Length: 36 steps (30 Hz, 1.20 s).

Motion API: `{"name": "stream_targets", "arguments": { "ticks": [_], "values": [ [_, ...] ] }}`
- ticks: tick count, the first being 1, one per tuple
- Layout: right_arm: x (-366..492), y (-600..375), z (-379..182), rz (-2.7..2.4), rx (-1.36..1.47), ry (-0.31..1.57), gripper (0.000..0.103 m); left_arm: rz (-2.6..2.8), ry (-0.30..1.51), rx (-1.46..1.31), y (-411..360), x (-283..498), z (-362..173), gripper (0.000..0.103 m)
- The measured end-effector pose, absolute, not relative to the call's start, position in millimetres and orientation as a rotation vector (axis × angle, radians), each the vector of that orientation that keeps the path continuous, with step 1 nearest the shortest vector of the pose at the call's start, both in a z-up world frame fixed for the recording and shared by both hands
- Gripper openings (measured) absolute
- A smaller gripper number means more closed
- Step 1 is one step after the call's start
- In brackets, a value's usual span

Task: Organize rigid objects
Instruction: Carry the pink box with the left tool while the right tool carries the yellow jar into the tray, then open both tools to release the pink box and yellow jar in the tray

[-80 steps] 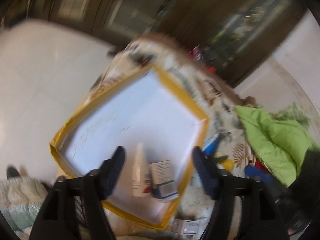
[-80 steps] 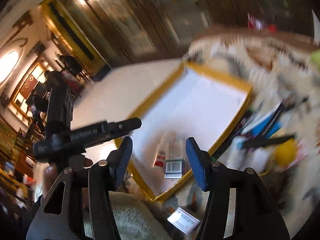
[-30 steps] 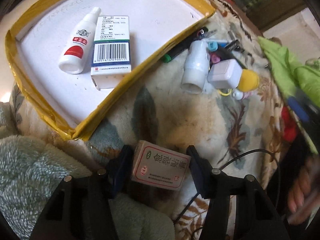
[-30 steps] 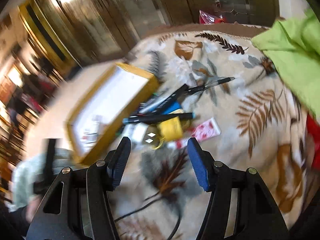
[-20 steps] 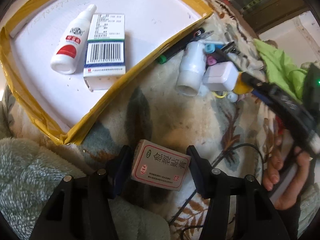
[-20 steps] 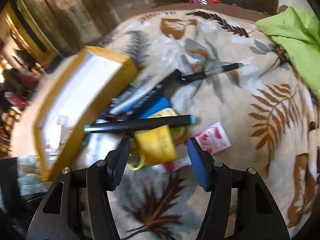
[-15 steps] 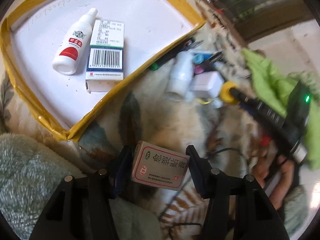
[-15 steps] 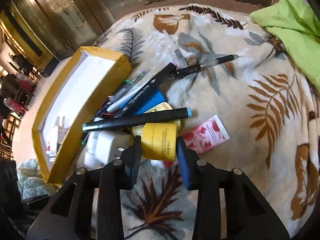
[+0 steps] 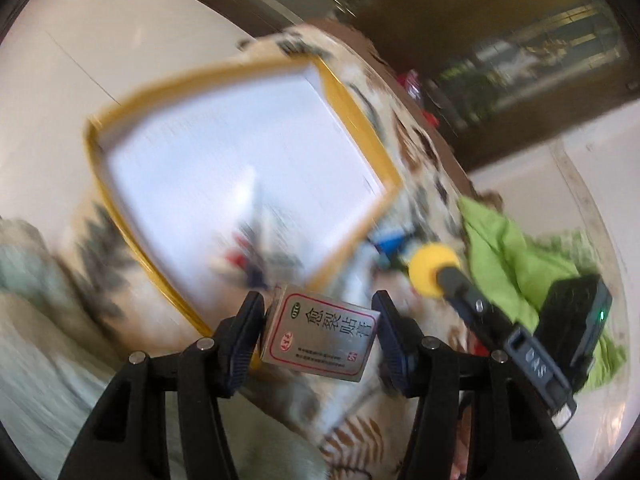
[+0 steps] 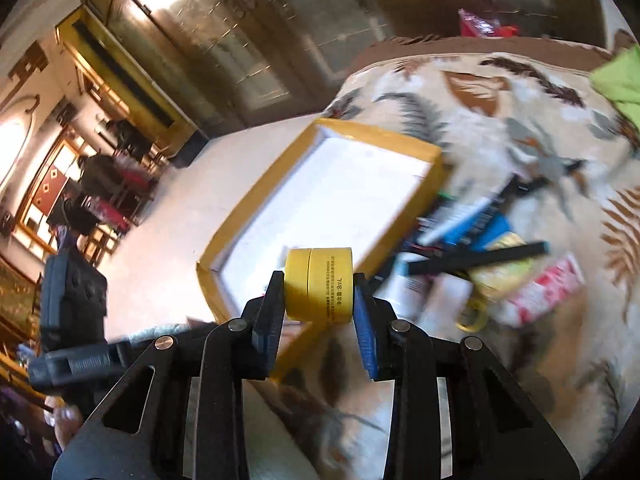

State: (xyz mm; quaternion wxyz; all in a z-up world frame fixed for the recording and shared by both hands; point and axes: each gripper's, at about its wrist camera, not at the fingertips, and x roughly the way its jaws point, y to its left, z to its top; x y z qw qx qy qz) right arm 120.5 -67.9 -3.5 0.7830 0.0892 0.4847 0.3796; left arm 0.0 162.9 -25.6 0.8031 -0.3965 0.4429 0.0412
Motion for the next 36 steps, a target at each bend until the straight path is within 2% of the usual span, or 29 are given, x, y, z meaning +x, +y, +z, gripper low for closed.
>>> {"name": "stream_targets", "arguments": {
  "ticks": [10,23,26,28,29,31,32,33,36],
  "values": [
    [149.2,16.4,-35.5,0.752,0.021,1.098,0.032,0.255,1.011,-0.781,224.6,54.7,-59.6,0.056],
    [171.1,43.8,-84.8,0.698,-0.030,1.186,0.032,0.292,1.072,-0.755,233.0,75.4,-86.5,0.058],
    [173.2,42.0,-89.0,0.706,0.002,1.213,0.035,0.272,1.077,-0.761,231.7,77.4,-88.0,0.062],
    [173.5,38.2,-86.8,0.719,0.025,1.225,0.035,0.254,1.072,-0.745,228.2,77.7,-84.7,0.074],
    [172.8,35.5,-82.9,0.730,0.037,1.223,0.035,0.261,1.063,-0.728,226.6,77.1,-81.7,0.074],
    [169.3,28.1,-66.9,0.740,0.049,1.189,0.041,0.276,1.047,-0.697,224.4,75.0,-75.3,0.076],
    [167.3,24.2,-58.7,0.750,0.057,1.171,0.052,0.273,1.035,-0.696,224.2,73.3,-72.7,0.076],
    [164.9,17.6,-47.3,0.773,0.080,1.149,0.058,0.264,1.017,-0.705,224.6,70.2,-69.4,0.076],
    [160.7,-1.7,-21.6,0.816,0.123,1.105,0.062,0.208,0.951,-0.755,225.8,59.2,-57.3,0.076]
  ]
}}
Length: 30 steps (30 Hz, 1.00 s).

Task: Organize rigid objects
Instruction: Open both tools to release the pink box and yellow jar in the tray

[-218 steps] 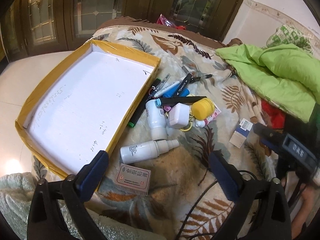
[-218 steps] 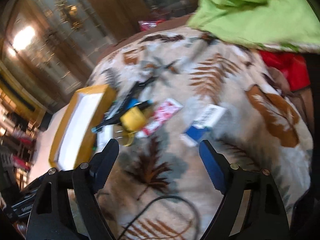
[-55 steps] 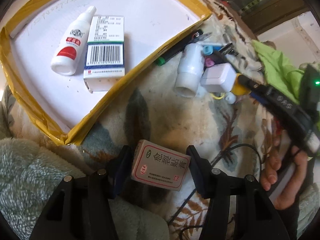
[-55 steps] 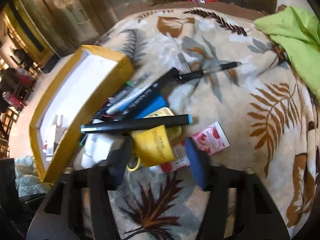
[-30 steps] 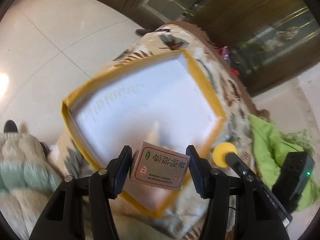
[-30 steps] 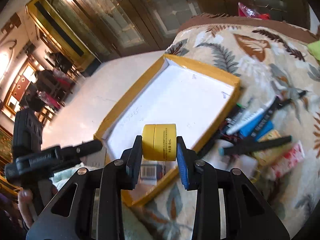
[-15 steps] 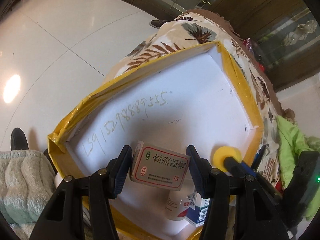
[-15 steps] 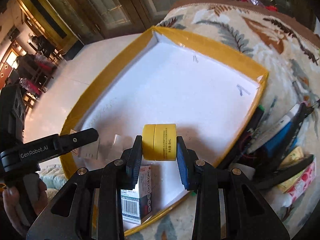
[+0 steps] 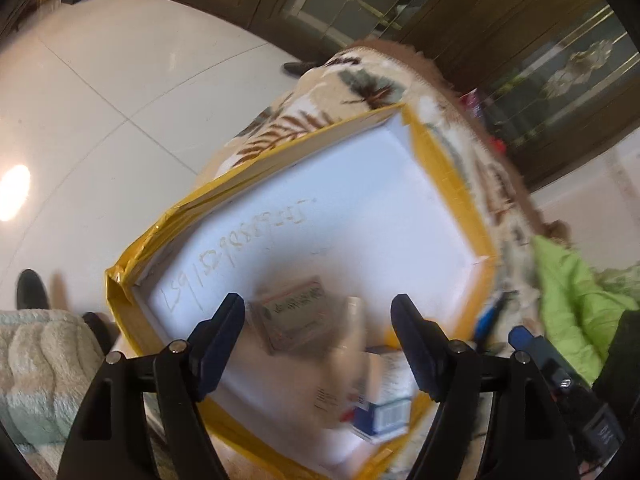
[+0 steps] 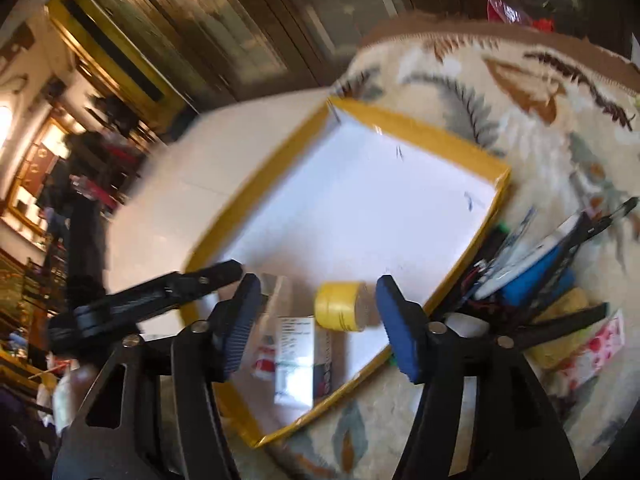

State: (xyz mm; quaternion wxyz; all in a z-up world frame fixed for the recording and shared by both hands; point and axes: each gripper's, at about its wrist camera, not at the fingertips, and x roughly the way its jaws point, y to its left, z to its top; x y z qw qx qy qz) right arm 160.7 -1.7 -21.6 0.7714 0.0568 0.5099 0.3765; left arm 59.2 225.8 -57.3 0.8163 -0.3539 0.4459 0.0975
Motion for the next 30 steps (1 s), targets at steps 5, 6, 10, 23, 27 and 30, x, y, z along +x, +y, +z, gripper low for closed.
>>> {"name": "stream_targets", "arguments": {
  "ticks": [5,6,10,23,27,30],
  "values": [
    [148.0,-60.4,20.8,0.844,0.157,1.025,0.061,0.076,0.806,-0.761,206.7,28.0,-22.9,0.076],
    [142.6,-81.6,27.1,0.815,0.151,1.003,0.061,0.060,0.791,-0.761,198.5,21.8,-18.3,0.076],
    [133.0,-150.1,20.8,0.684,0.168,0.989,0.062,0.038,0.800,-0.736,162.8,6.0,-13.8,0.077],
    [156.3,-228.4,-80.1,0.392,0.367,1.204,0.062,-0.098,1.079,-0.593,62.8,62.1,-46.8,0.077],
    [175.8,-228.6,-93.9,0.327,0.339,1.206,0.062,-0.069,1.116,-0.551,50.4,89.0,-63.0,0.077],
    [187.2,-225.3,-89.4,0.261,0.199,1.148,0.062,-0.098,1.063,-0.490,32.8,102.1,-60.3,0.077]
  ]
}}
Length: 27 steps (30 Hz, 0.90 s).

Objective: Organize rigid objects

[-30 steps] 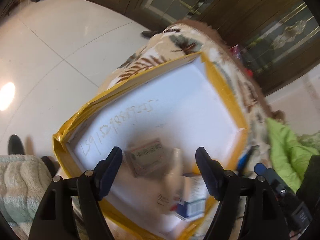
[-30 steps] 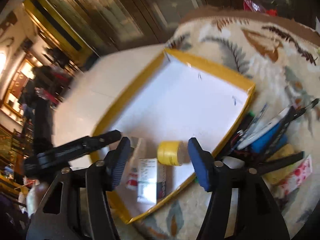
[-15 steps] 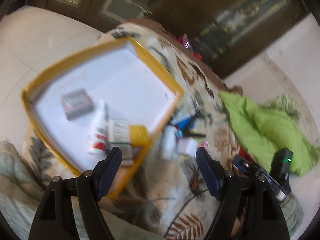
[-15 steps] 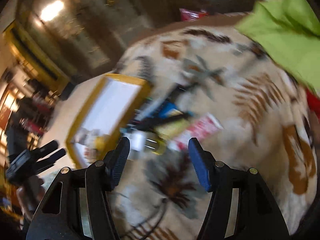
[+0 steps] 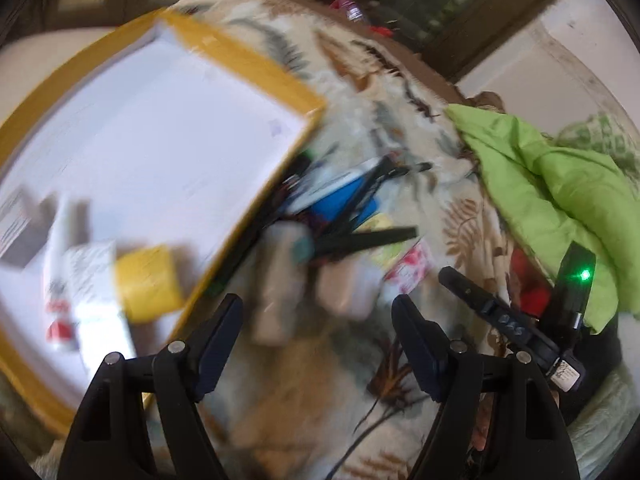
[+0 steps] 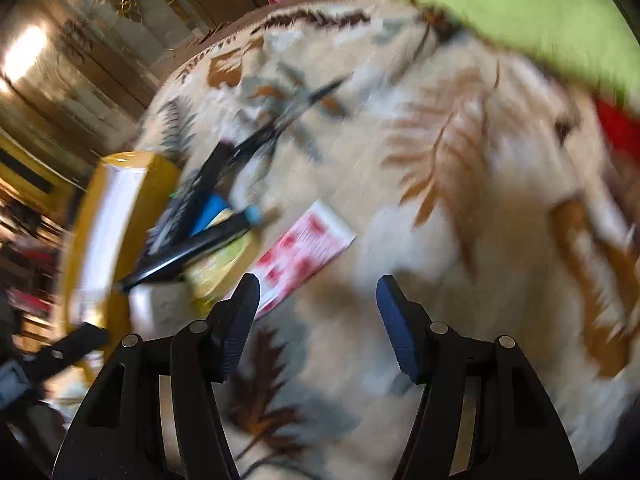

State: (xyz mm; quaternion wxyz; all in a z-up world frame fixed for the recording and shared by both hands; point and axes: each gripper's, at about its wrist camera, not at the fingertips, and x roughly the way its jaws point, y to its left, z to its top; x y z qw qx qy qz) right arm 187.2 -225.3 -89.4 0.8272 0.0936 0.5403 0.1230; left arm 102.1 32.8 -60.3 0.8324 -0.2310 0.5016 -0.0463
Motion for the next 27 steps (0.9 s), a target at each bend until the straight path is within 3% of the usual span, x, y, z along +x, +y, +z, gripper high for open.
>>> {"name": "stream_targets", "arguments": {
  "ticks": [6,7,9,12,18,27],
  "values": [
    [222.0,-232.6,-118.1,0.247,-0.016,1.112,0.063,0.029,0.970,-0.266,-8.1,125.6,-80.7,0.077],
    [220.7,-233.9,-117.1,0.262,-0.033,1.055,0.066,0.057,0.950,-0.249,-7.1,124.1,-82.5,0.077],
    [213.5,-234.1,-123.1,0.262,-0.087,0.938,0.087,0.086,0.927,-0.238,0.3,121.5,-87.3,0.078],
    [217.6,-242.0,-126.7,0.275,-0.031,0.929,0.088,0.106,0.937,-0.247,4.8,124.9,-96.0,0.082],
    [215.8,-244.2,-125.5,0.268,-0.050,0.922,0.088,0.140,0.936,0.105,-41.4,118.2,-117.4,0.103],
    [217.3,-238.5,-128.7,0.270,-0.041,0.924,0.088,0.118,0.869,0.126,-38.8,107.5,-123.8,0.103]
  ]
}}
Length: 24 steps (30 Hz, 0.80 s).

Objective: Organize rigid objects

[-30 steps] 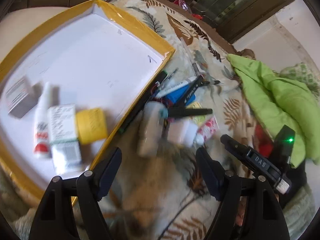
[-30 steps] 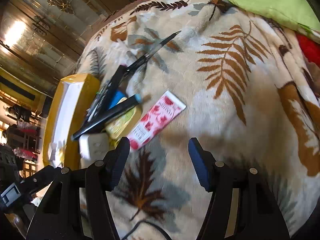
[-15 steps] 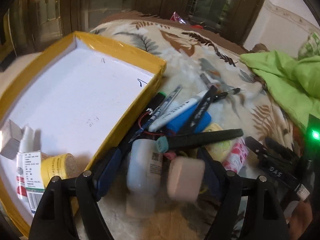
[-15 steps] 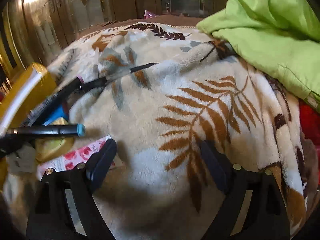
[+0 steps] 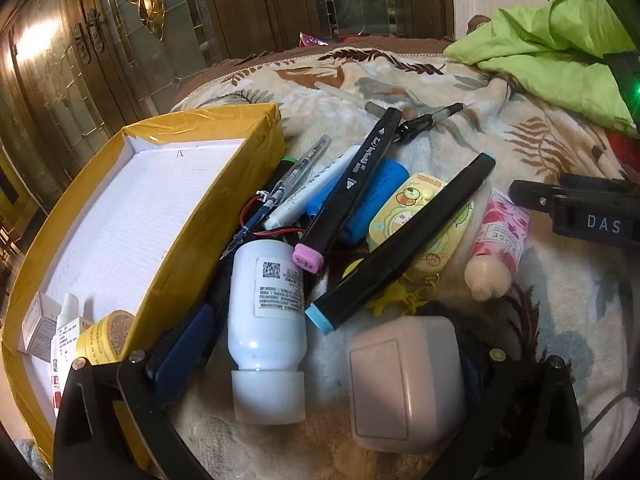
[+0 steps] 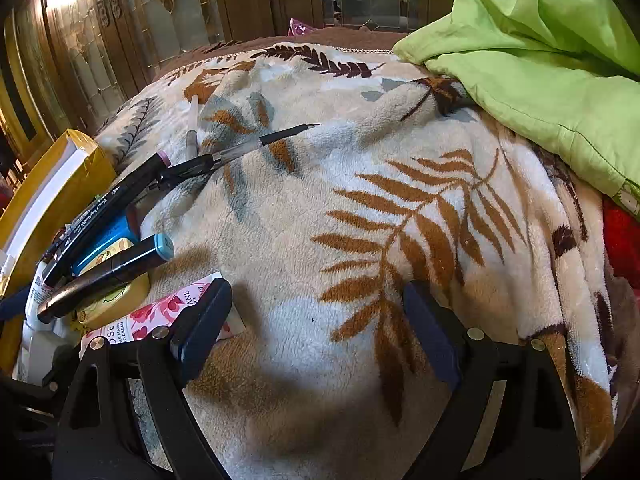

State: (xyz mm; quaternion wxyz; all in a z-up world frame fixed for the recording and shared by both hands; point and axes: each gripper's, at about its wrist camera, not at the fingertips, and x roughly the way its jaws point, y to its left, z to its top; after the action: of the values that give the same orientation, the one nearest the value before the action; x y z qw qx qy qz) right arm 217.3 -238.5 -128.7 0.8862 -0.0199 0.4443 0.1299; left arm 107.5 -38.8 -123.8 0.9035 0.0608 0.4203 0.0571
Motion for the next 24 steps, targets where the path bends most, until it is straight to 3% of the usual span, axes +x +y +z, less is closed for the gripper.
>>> {"name": "stream_targets", "arguments": {
  "ticks": [24],
  "values": [
    [216.5,-239.5,-127.7,0.271,-0.041,0.925,0.088,0.031,0.901,-0.017,-42.3,104.5,-127.0,0.103]
  ]
}}
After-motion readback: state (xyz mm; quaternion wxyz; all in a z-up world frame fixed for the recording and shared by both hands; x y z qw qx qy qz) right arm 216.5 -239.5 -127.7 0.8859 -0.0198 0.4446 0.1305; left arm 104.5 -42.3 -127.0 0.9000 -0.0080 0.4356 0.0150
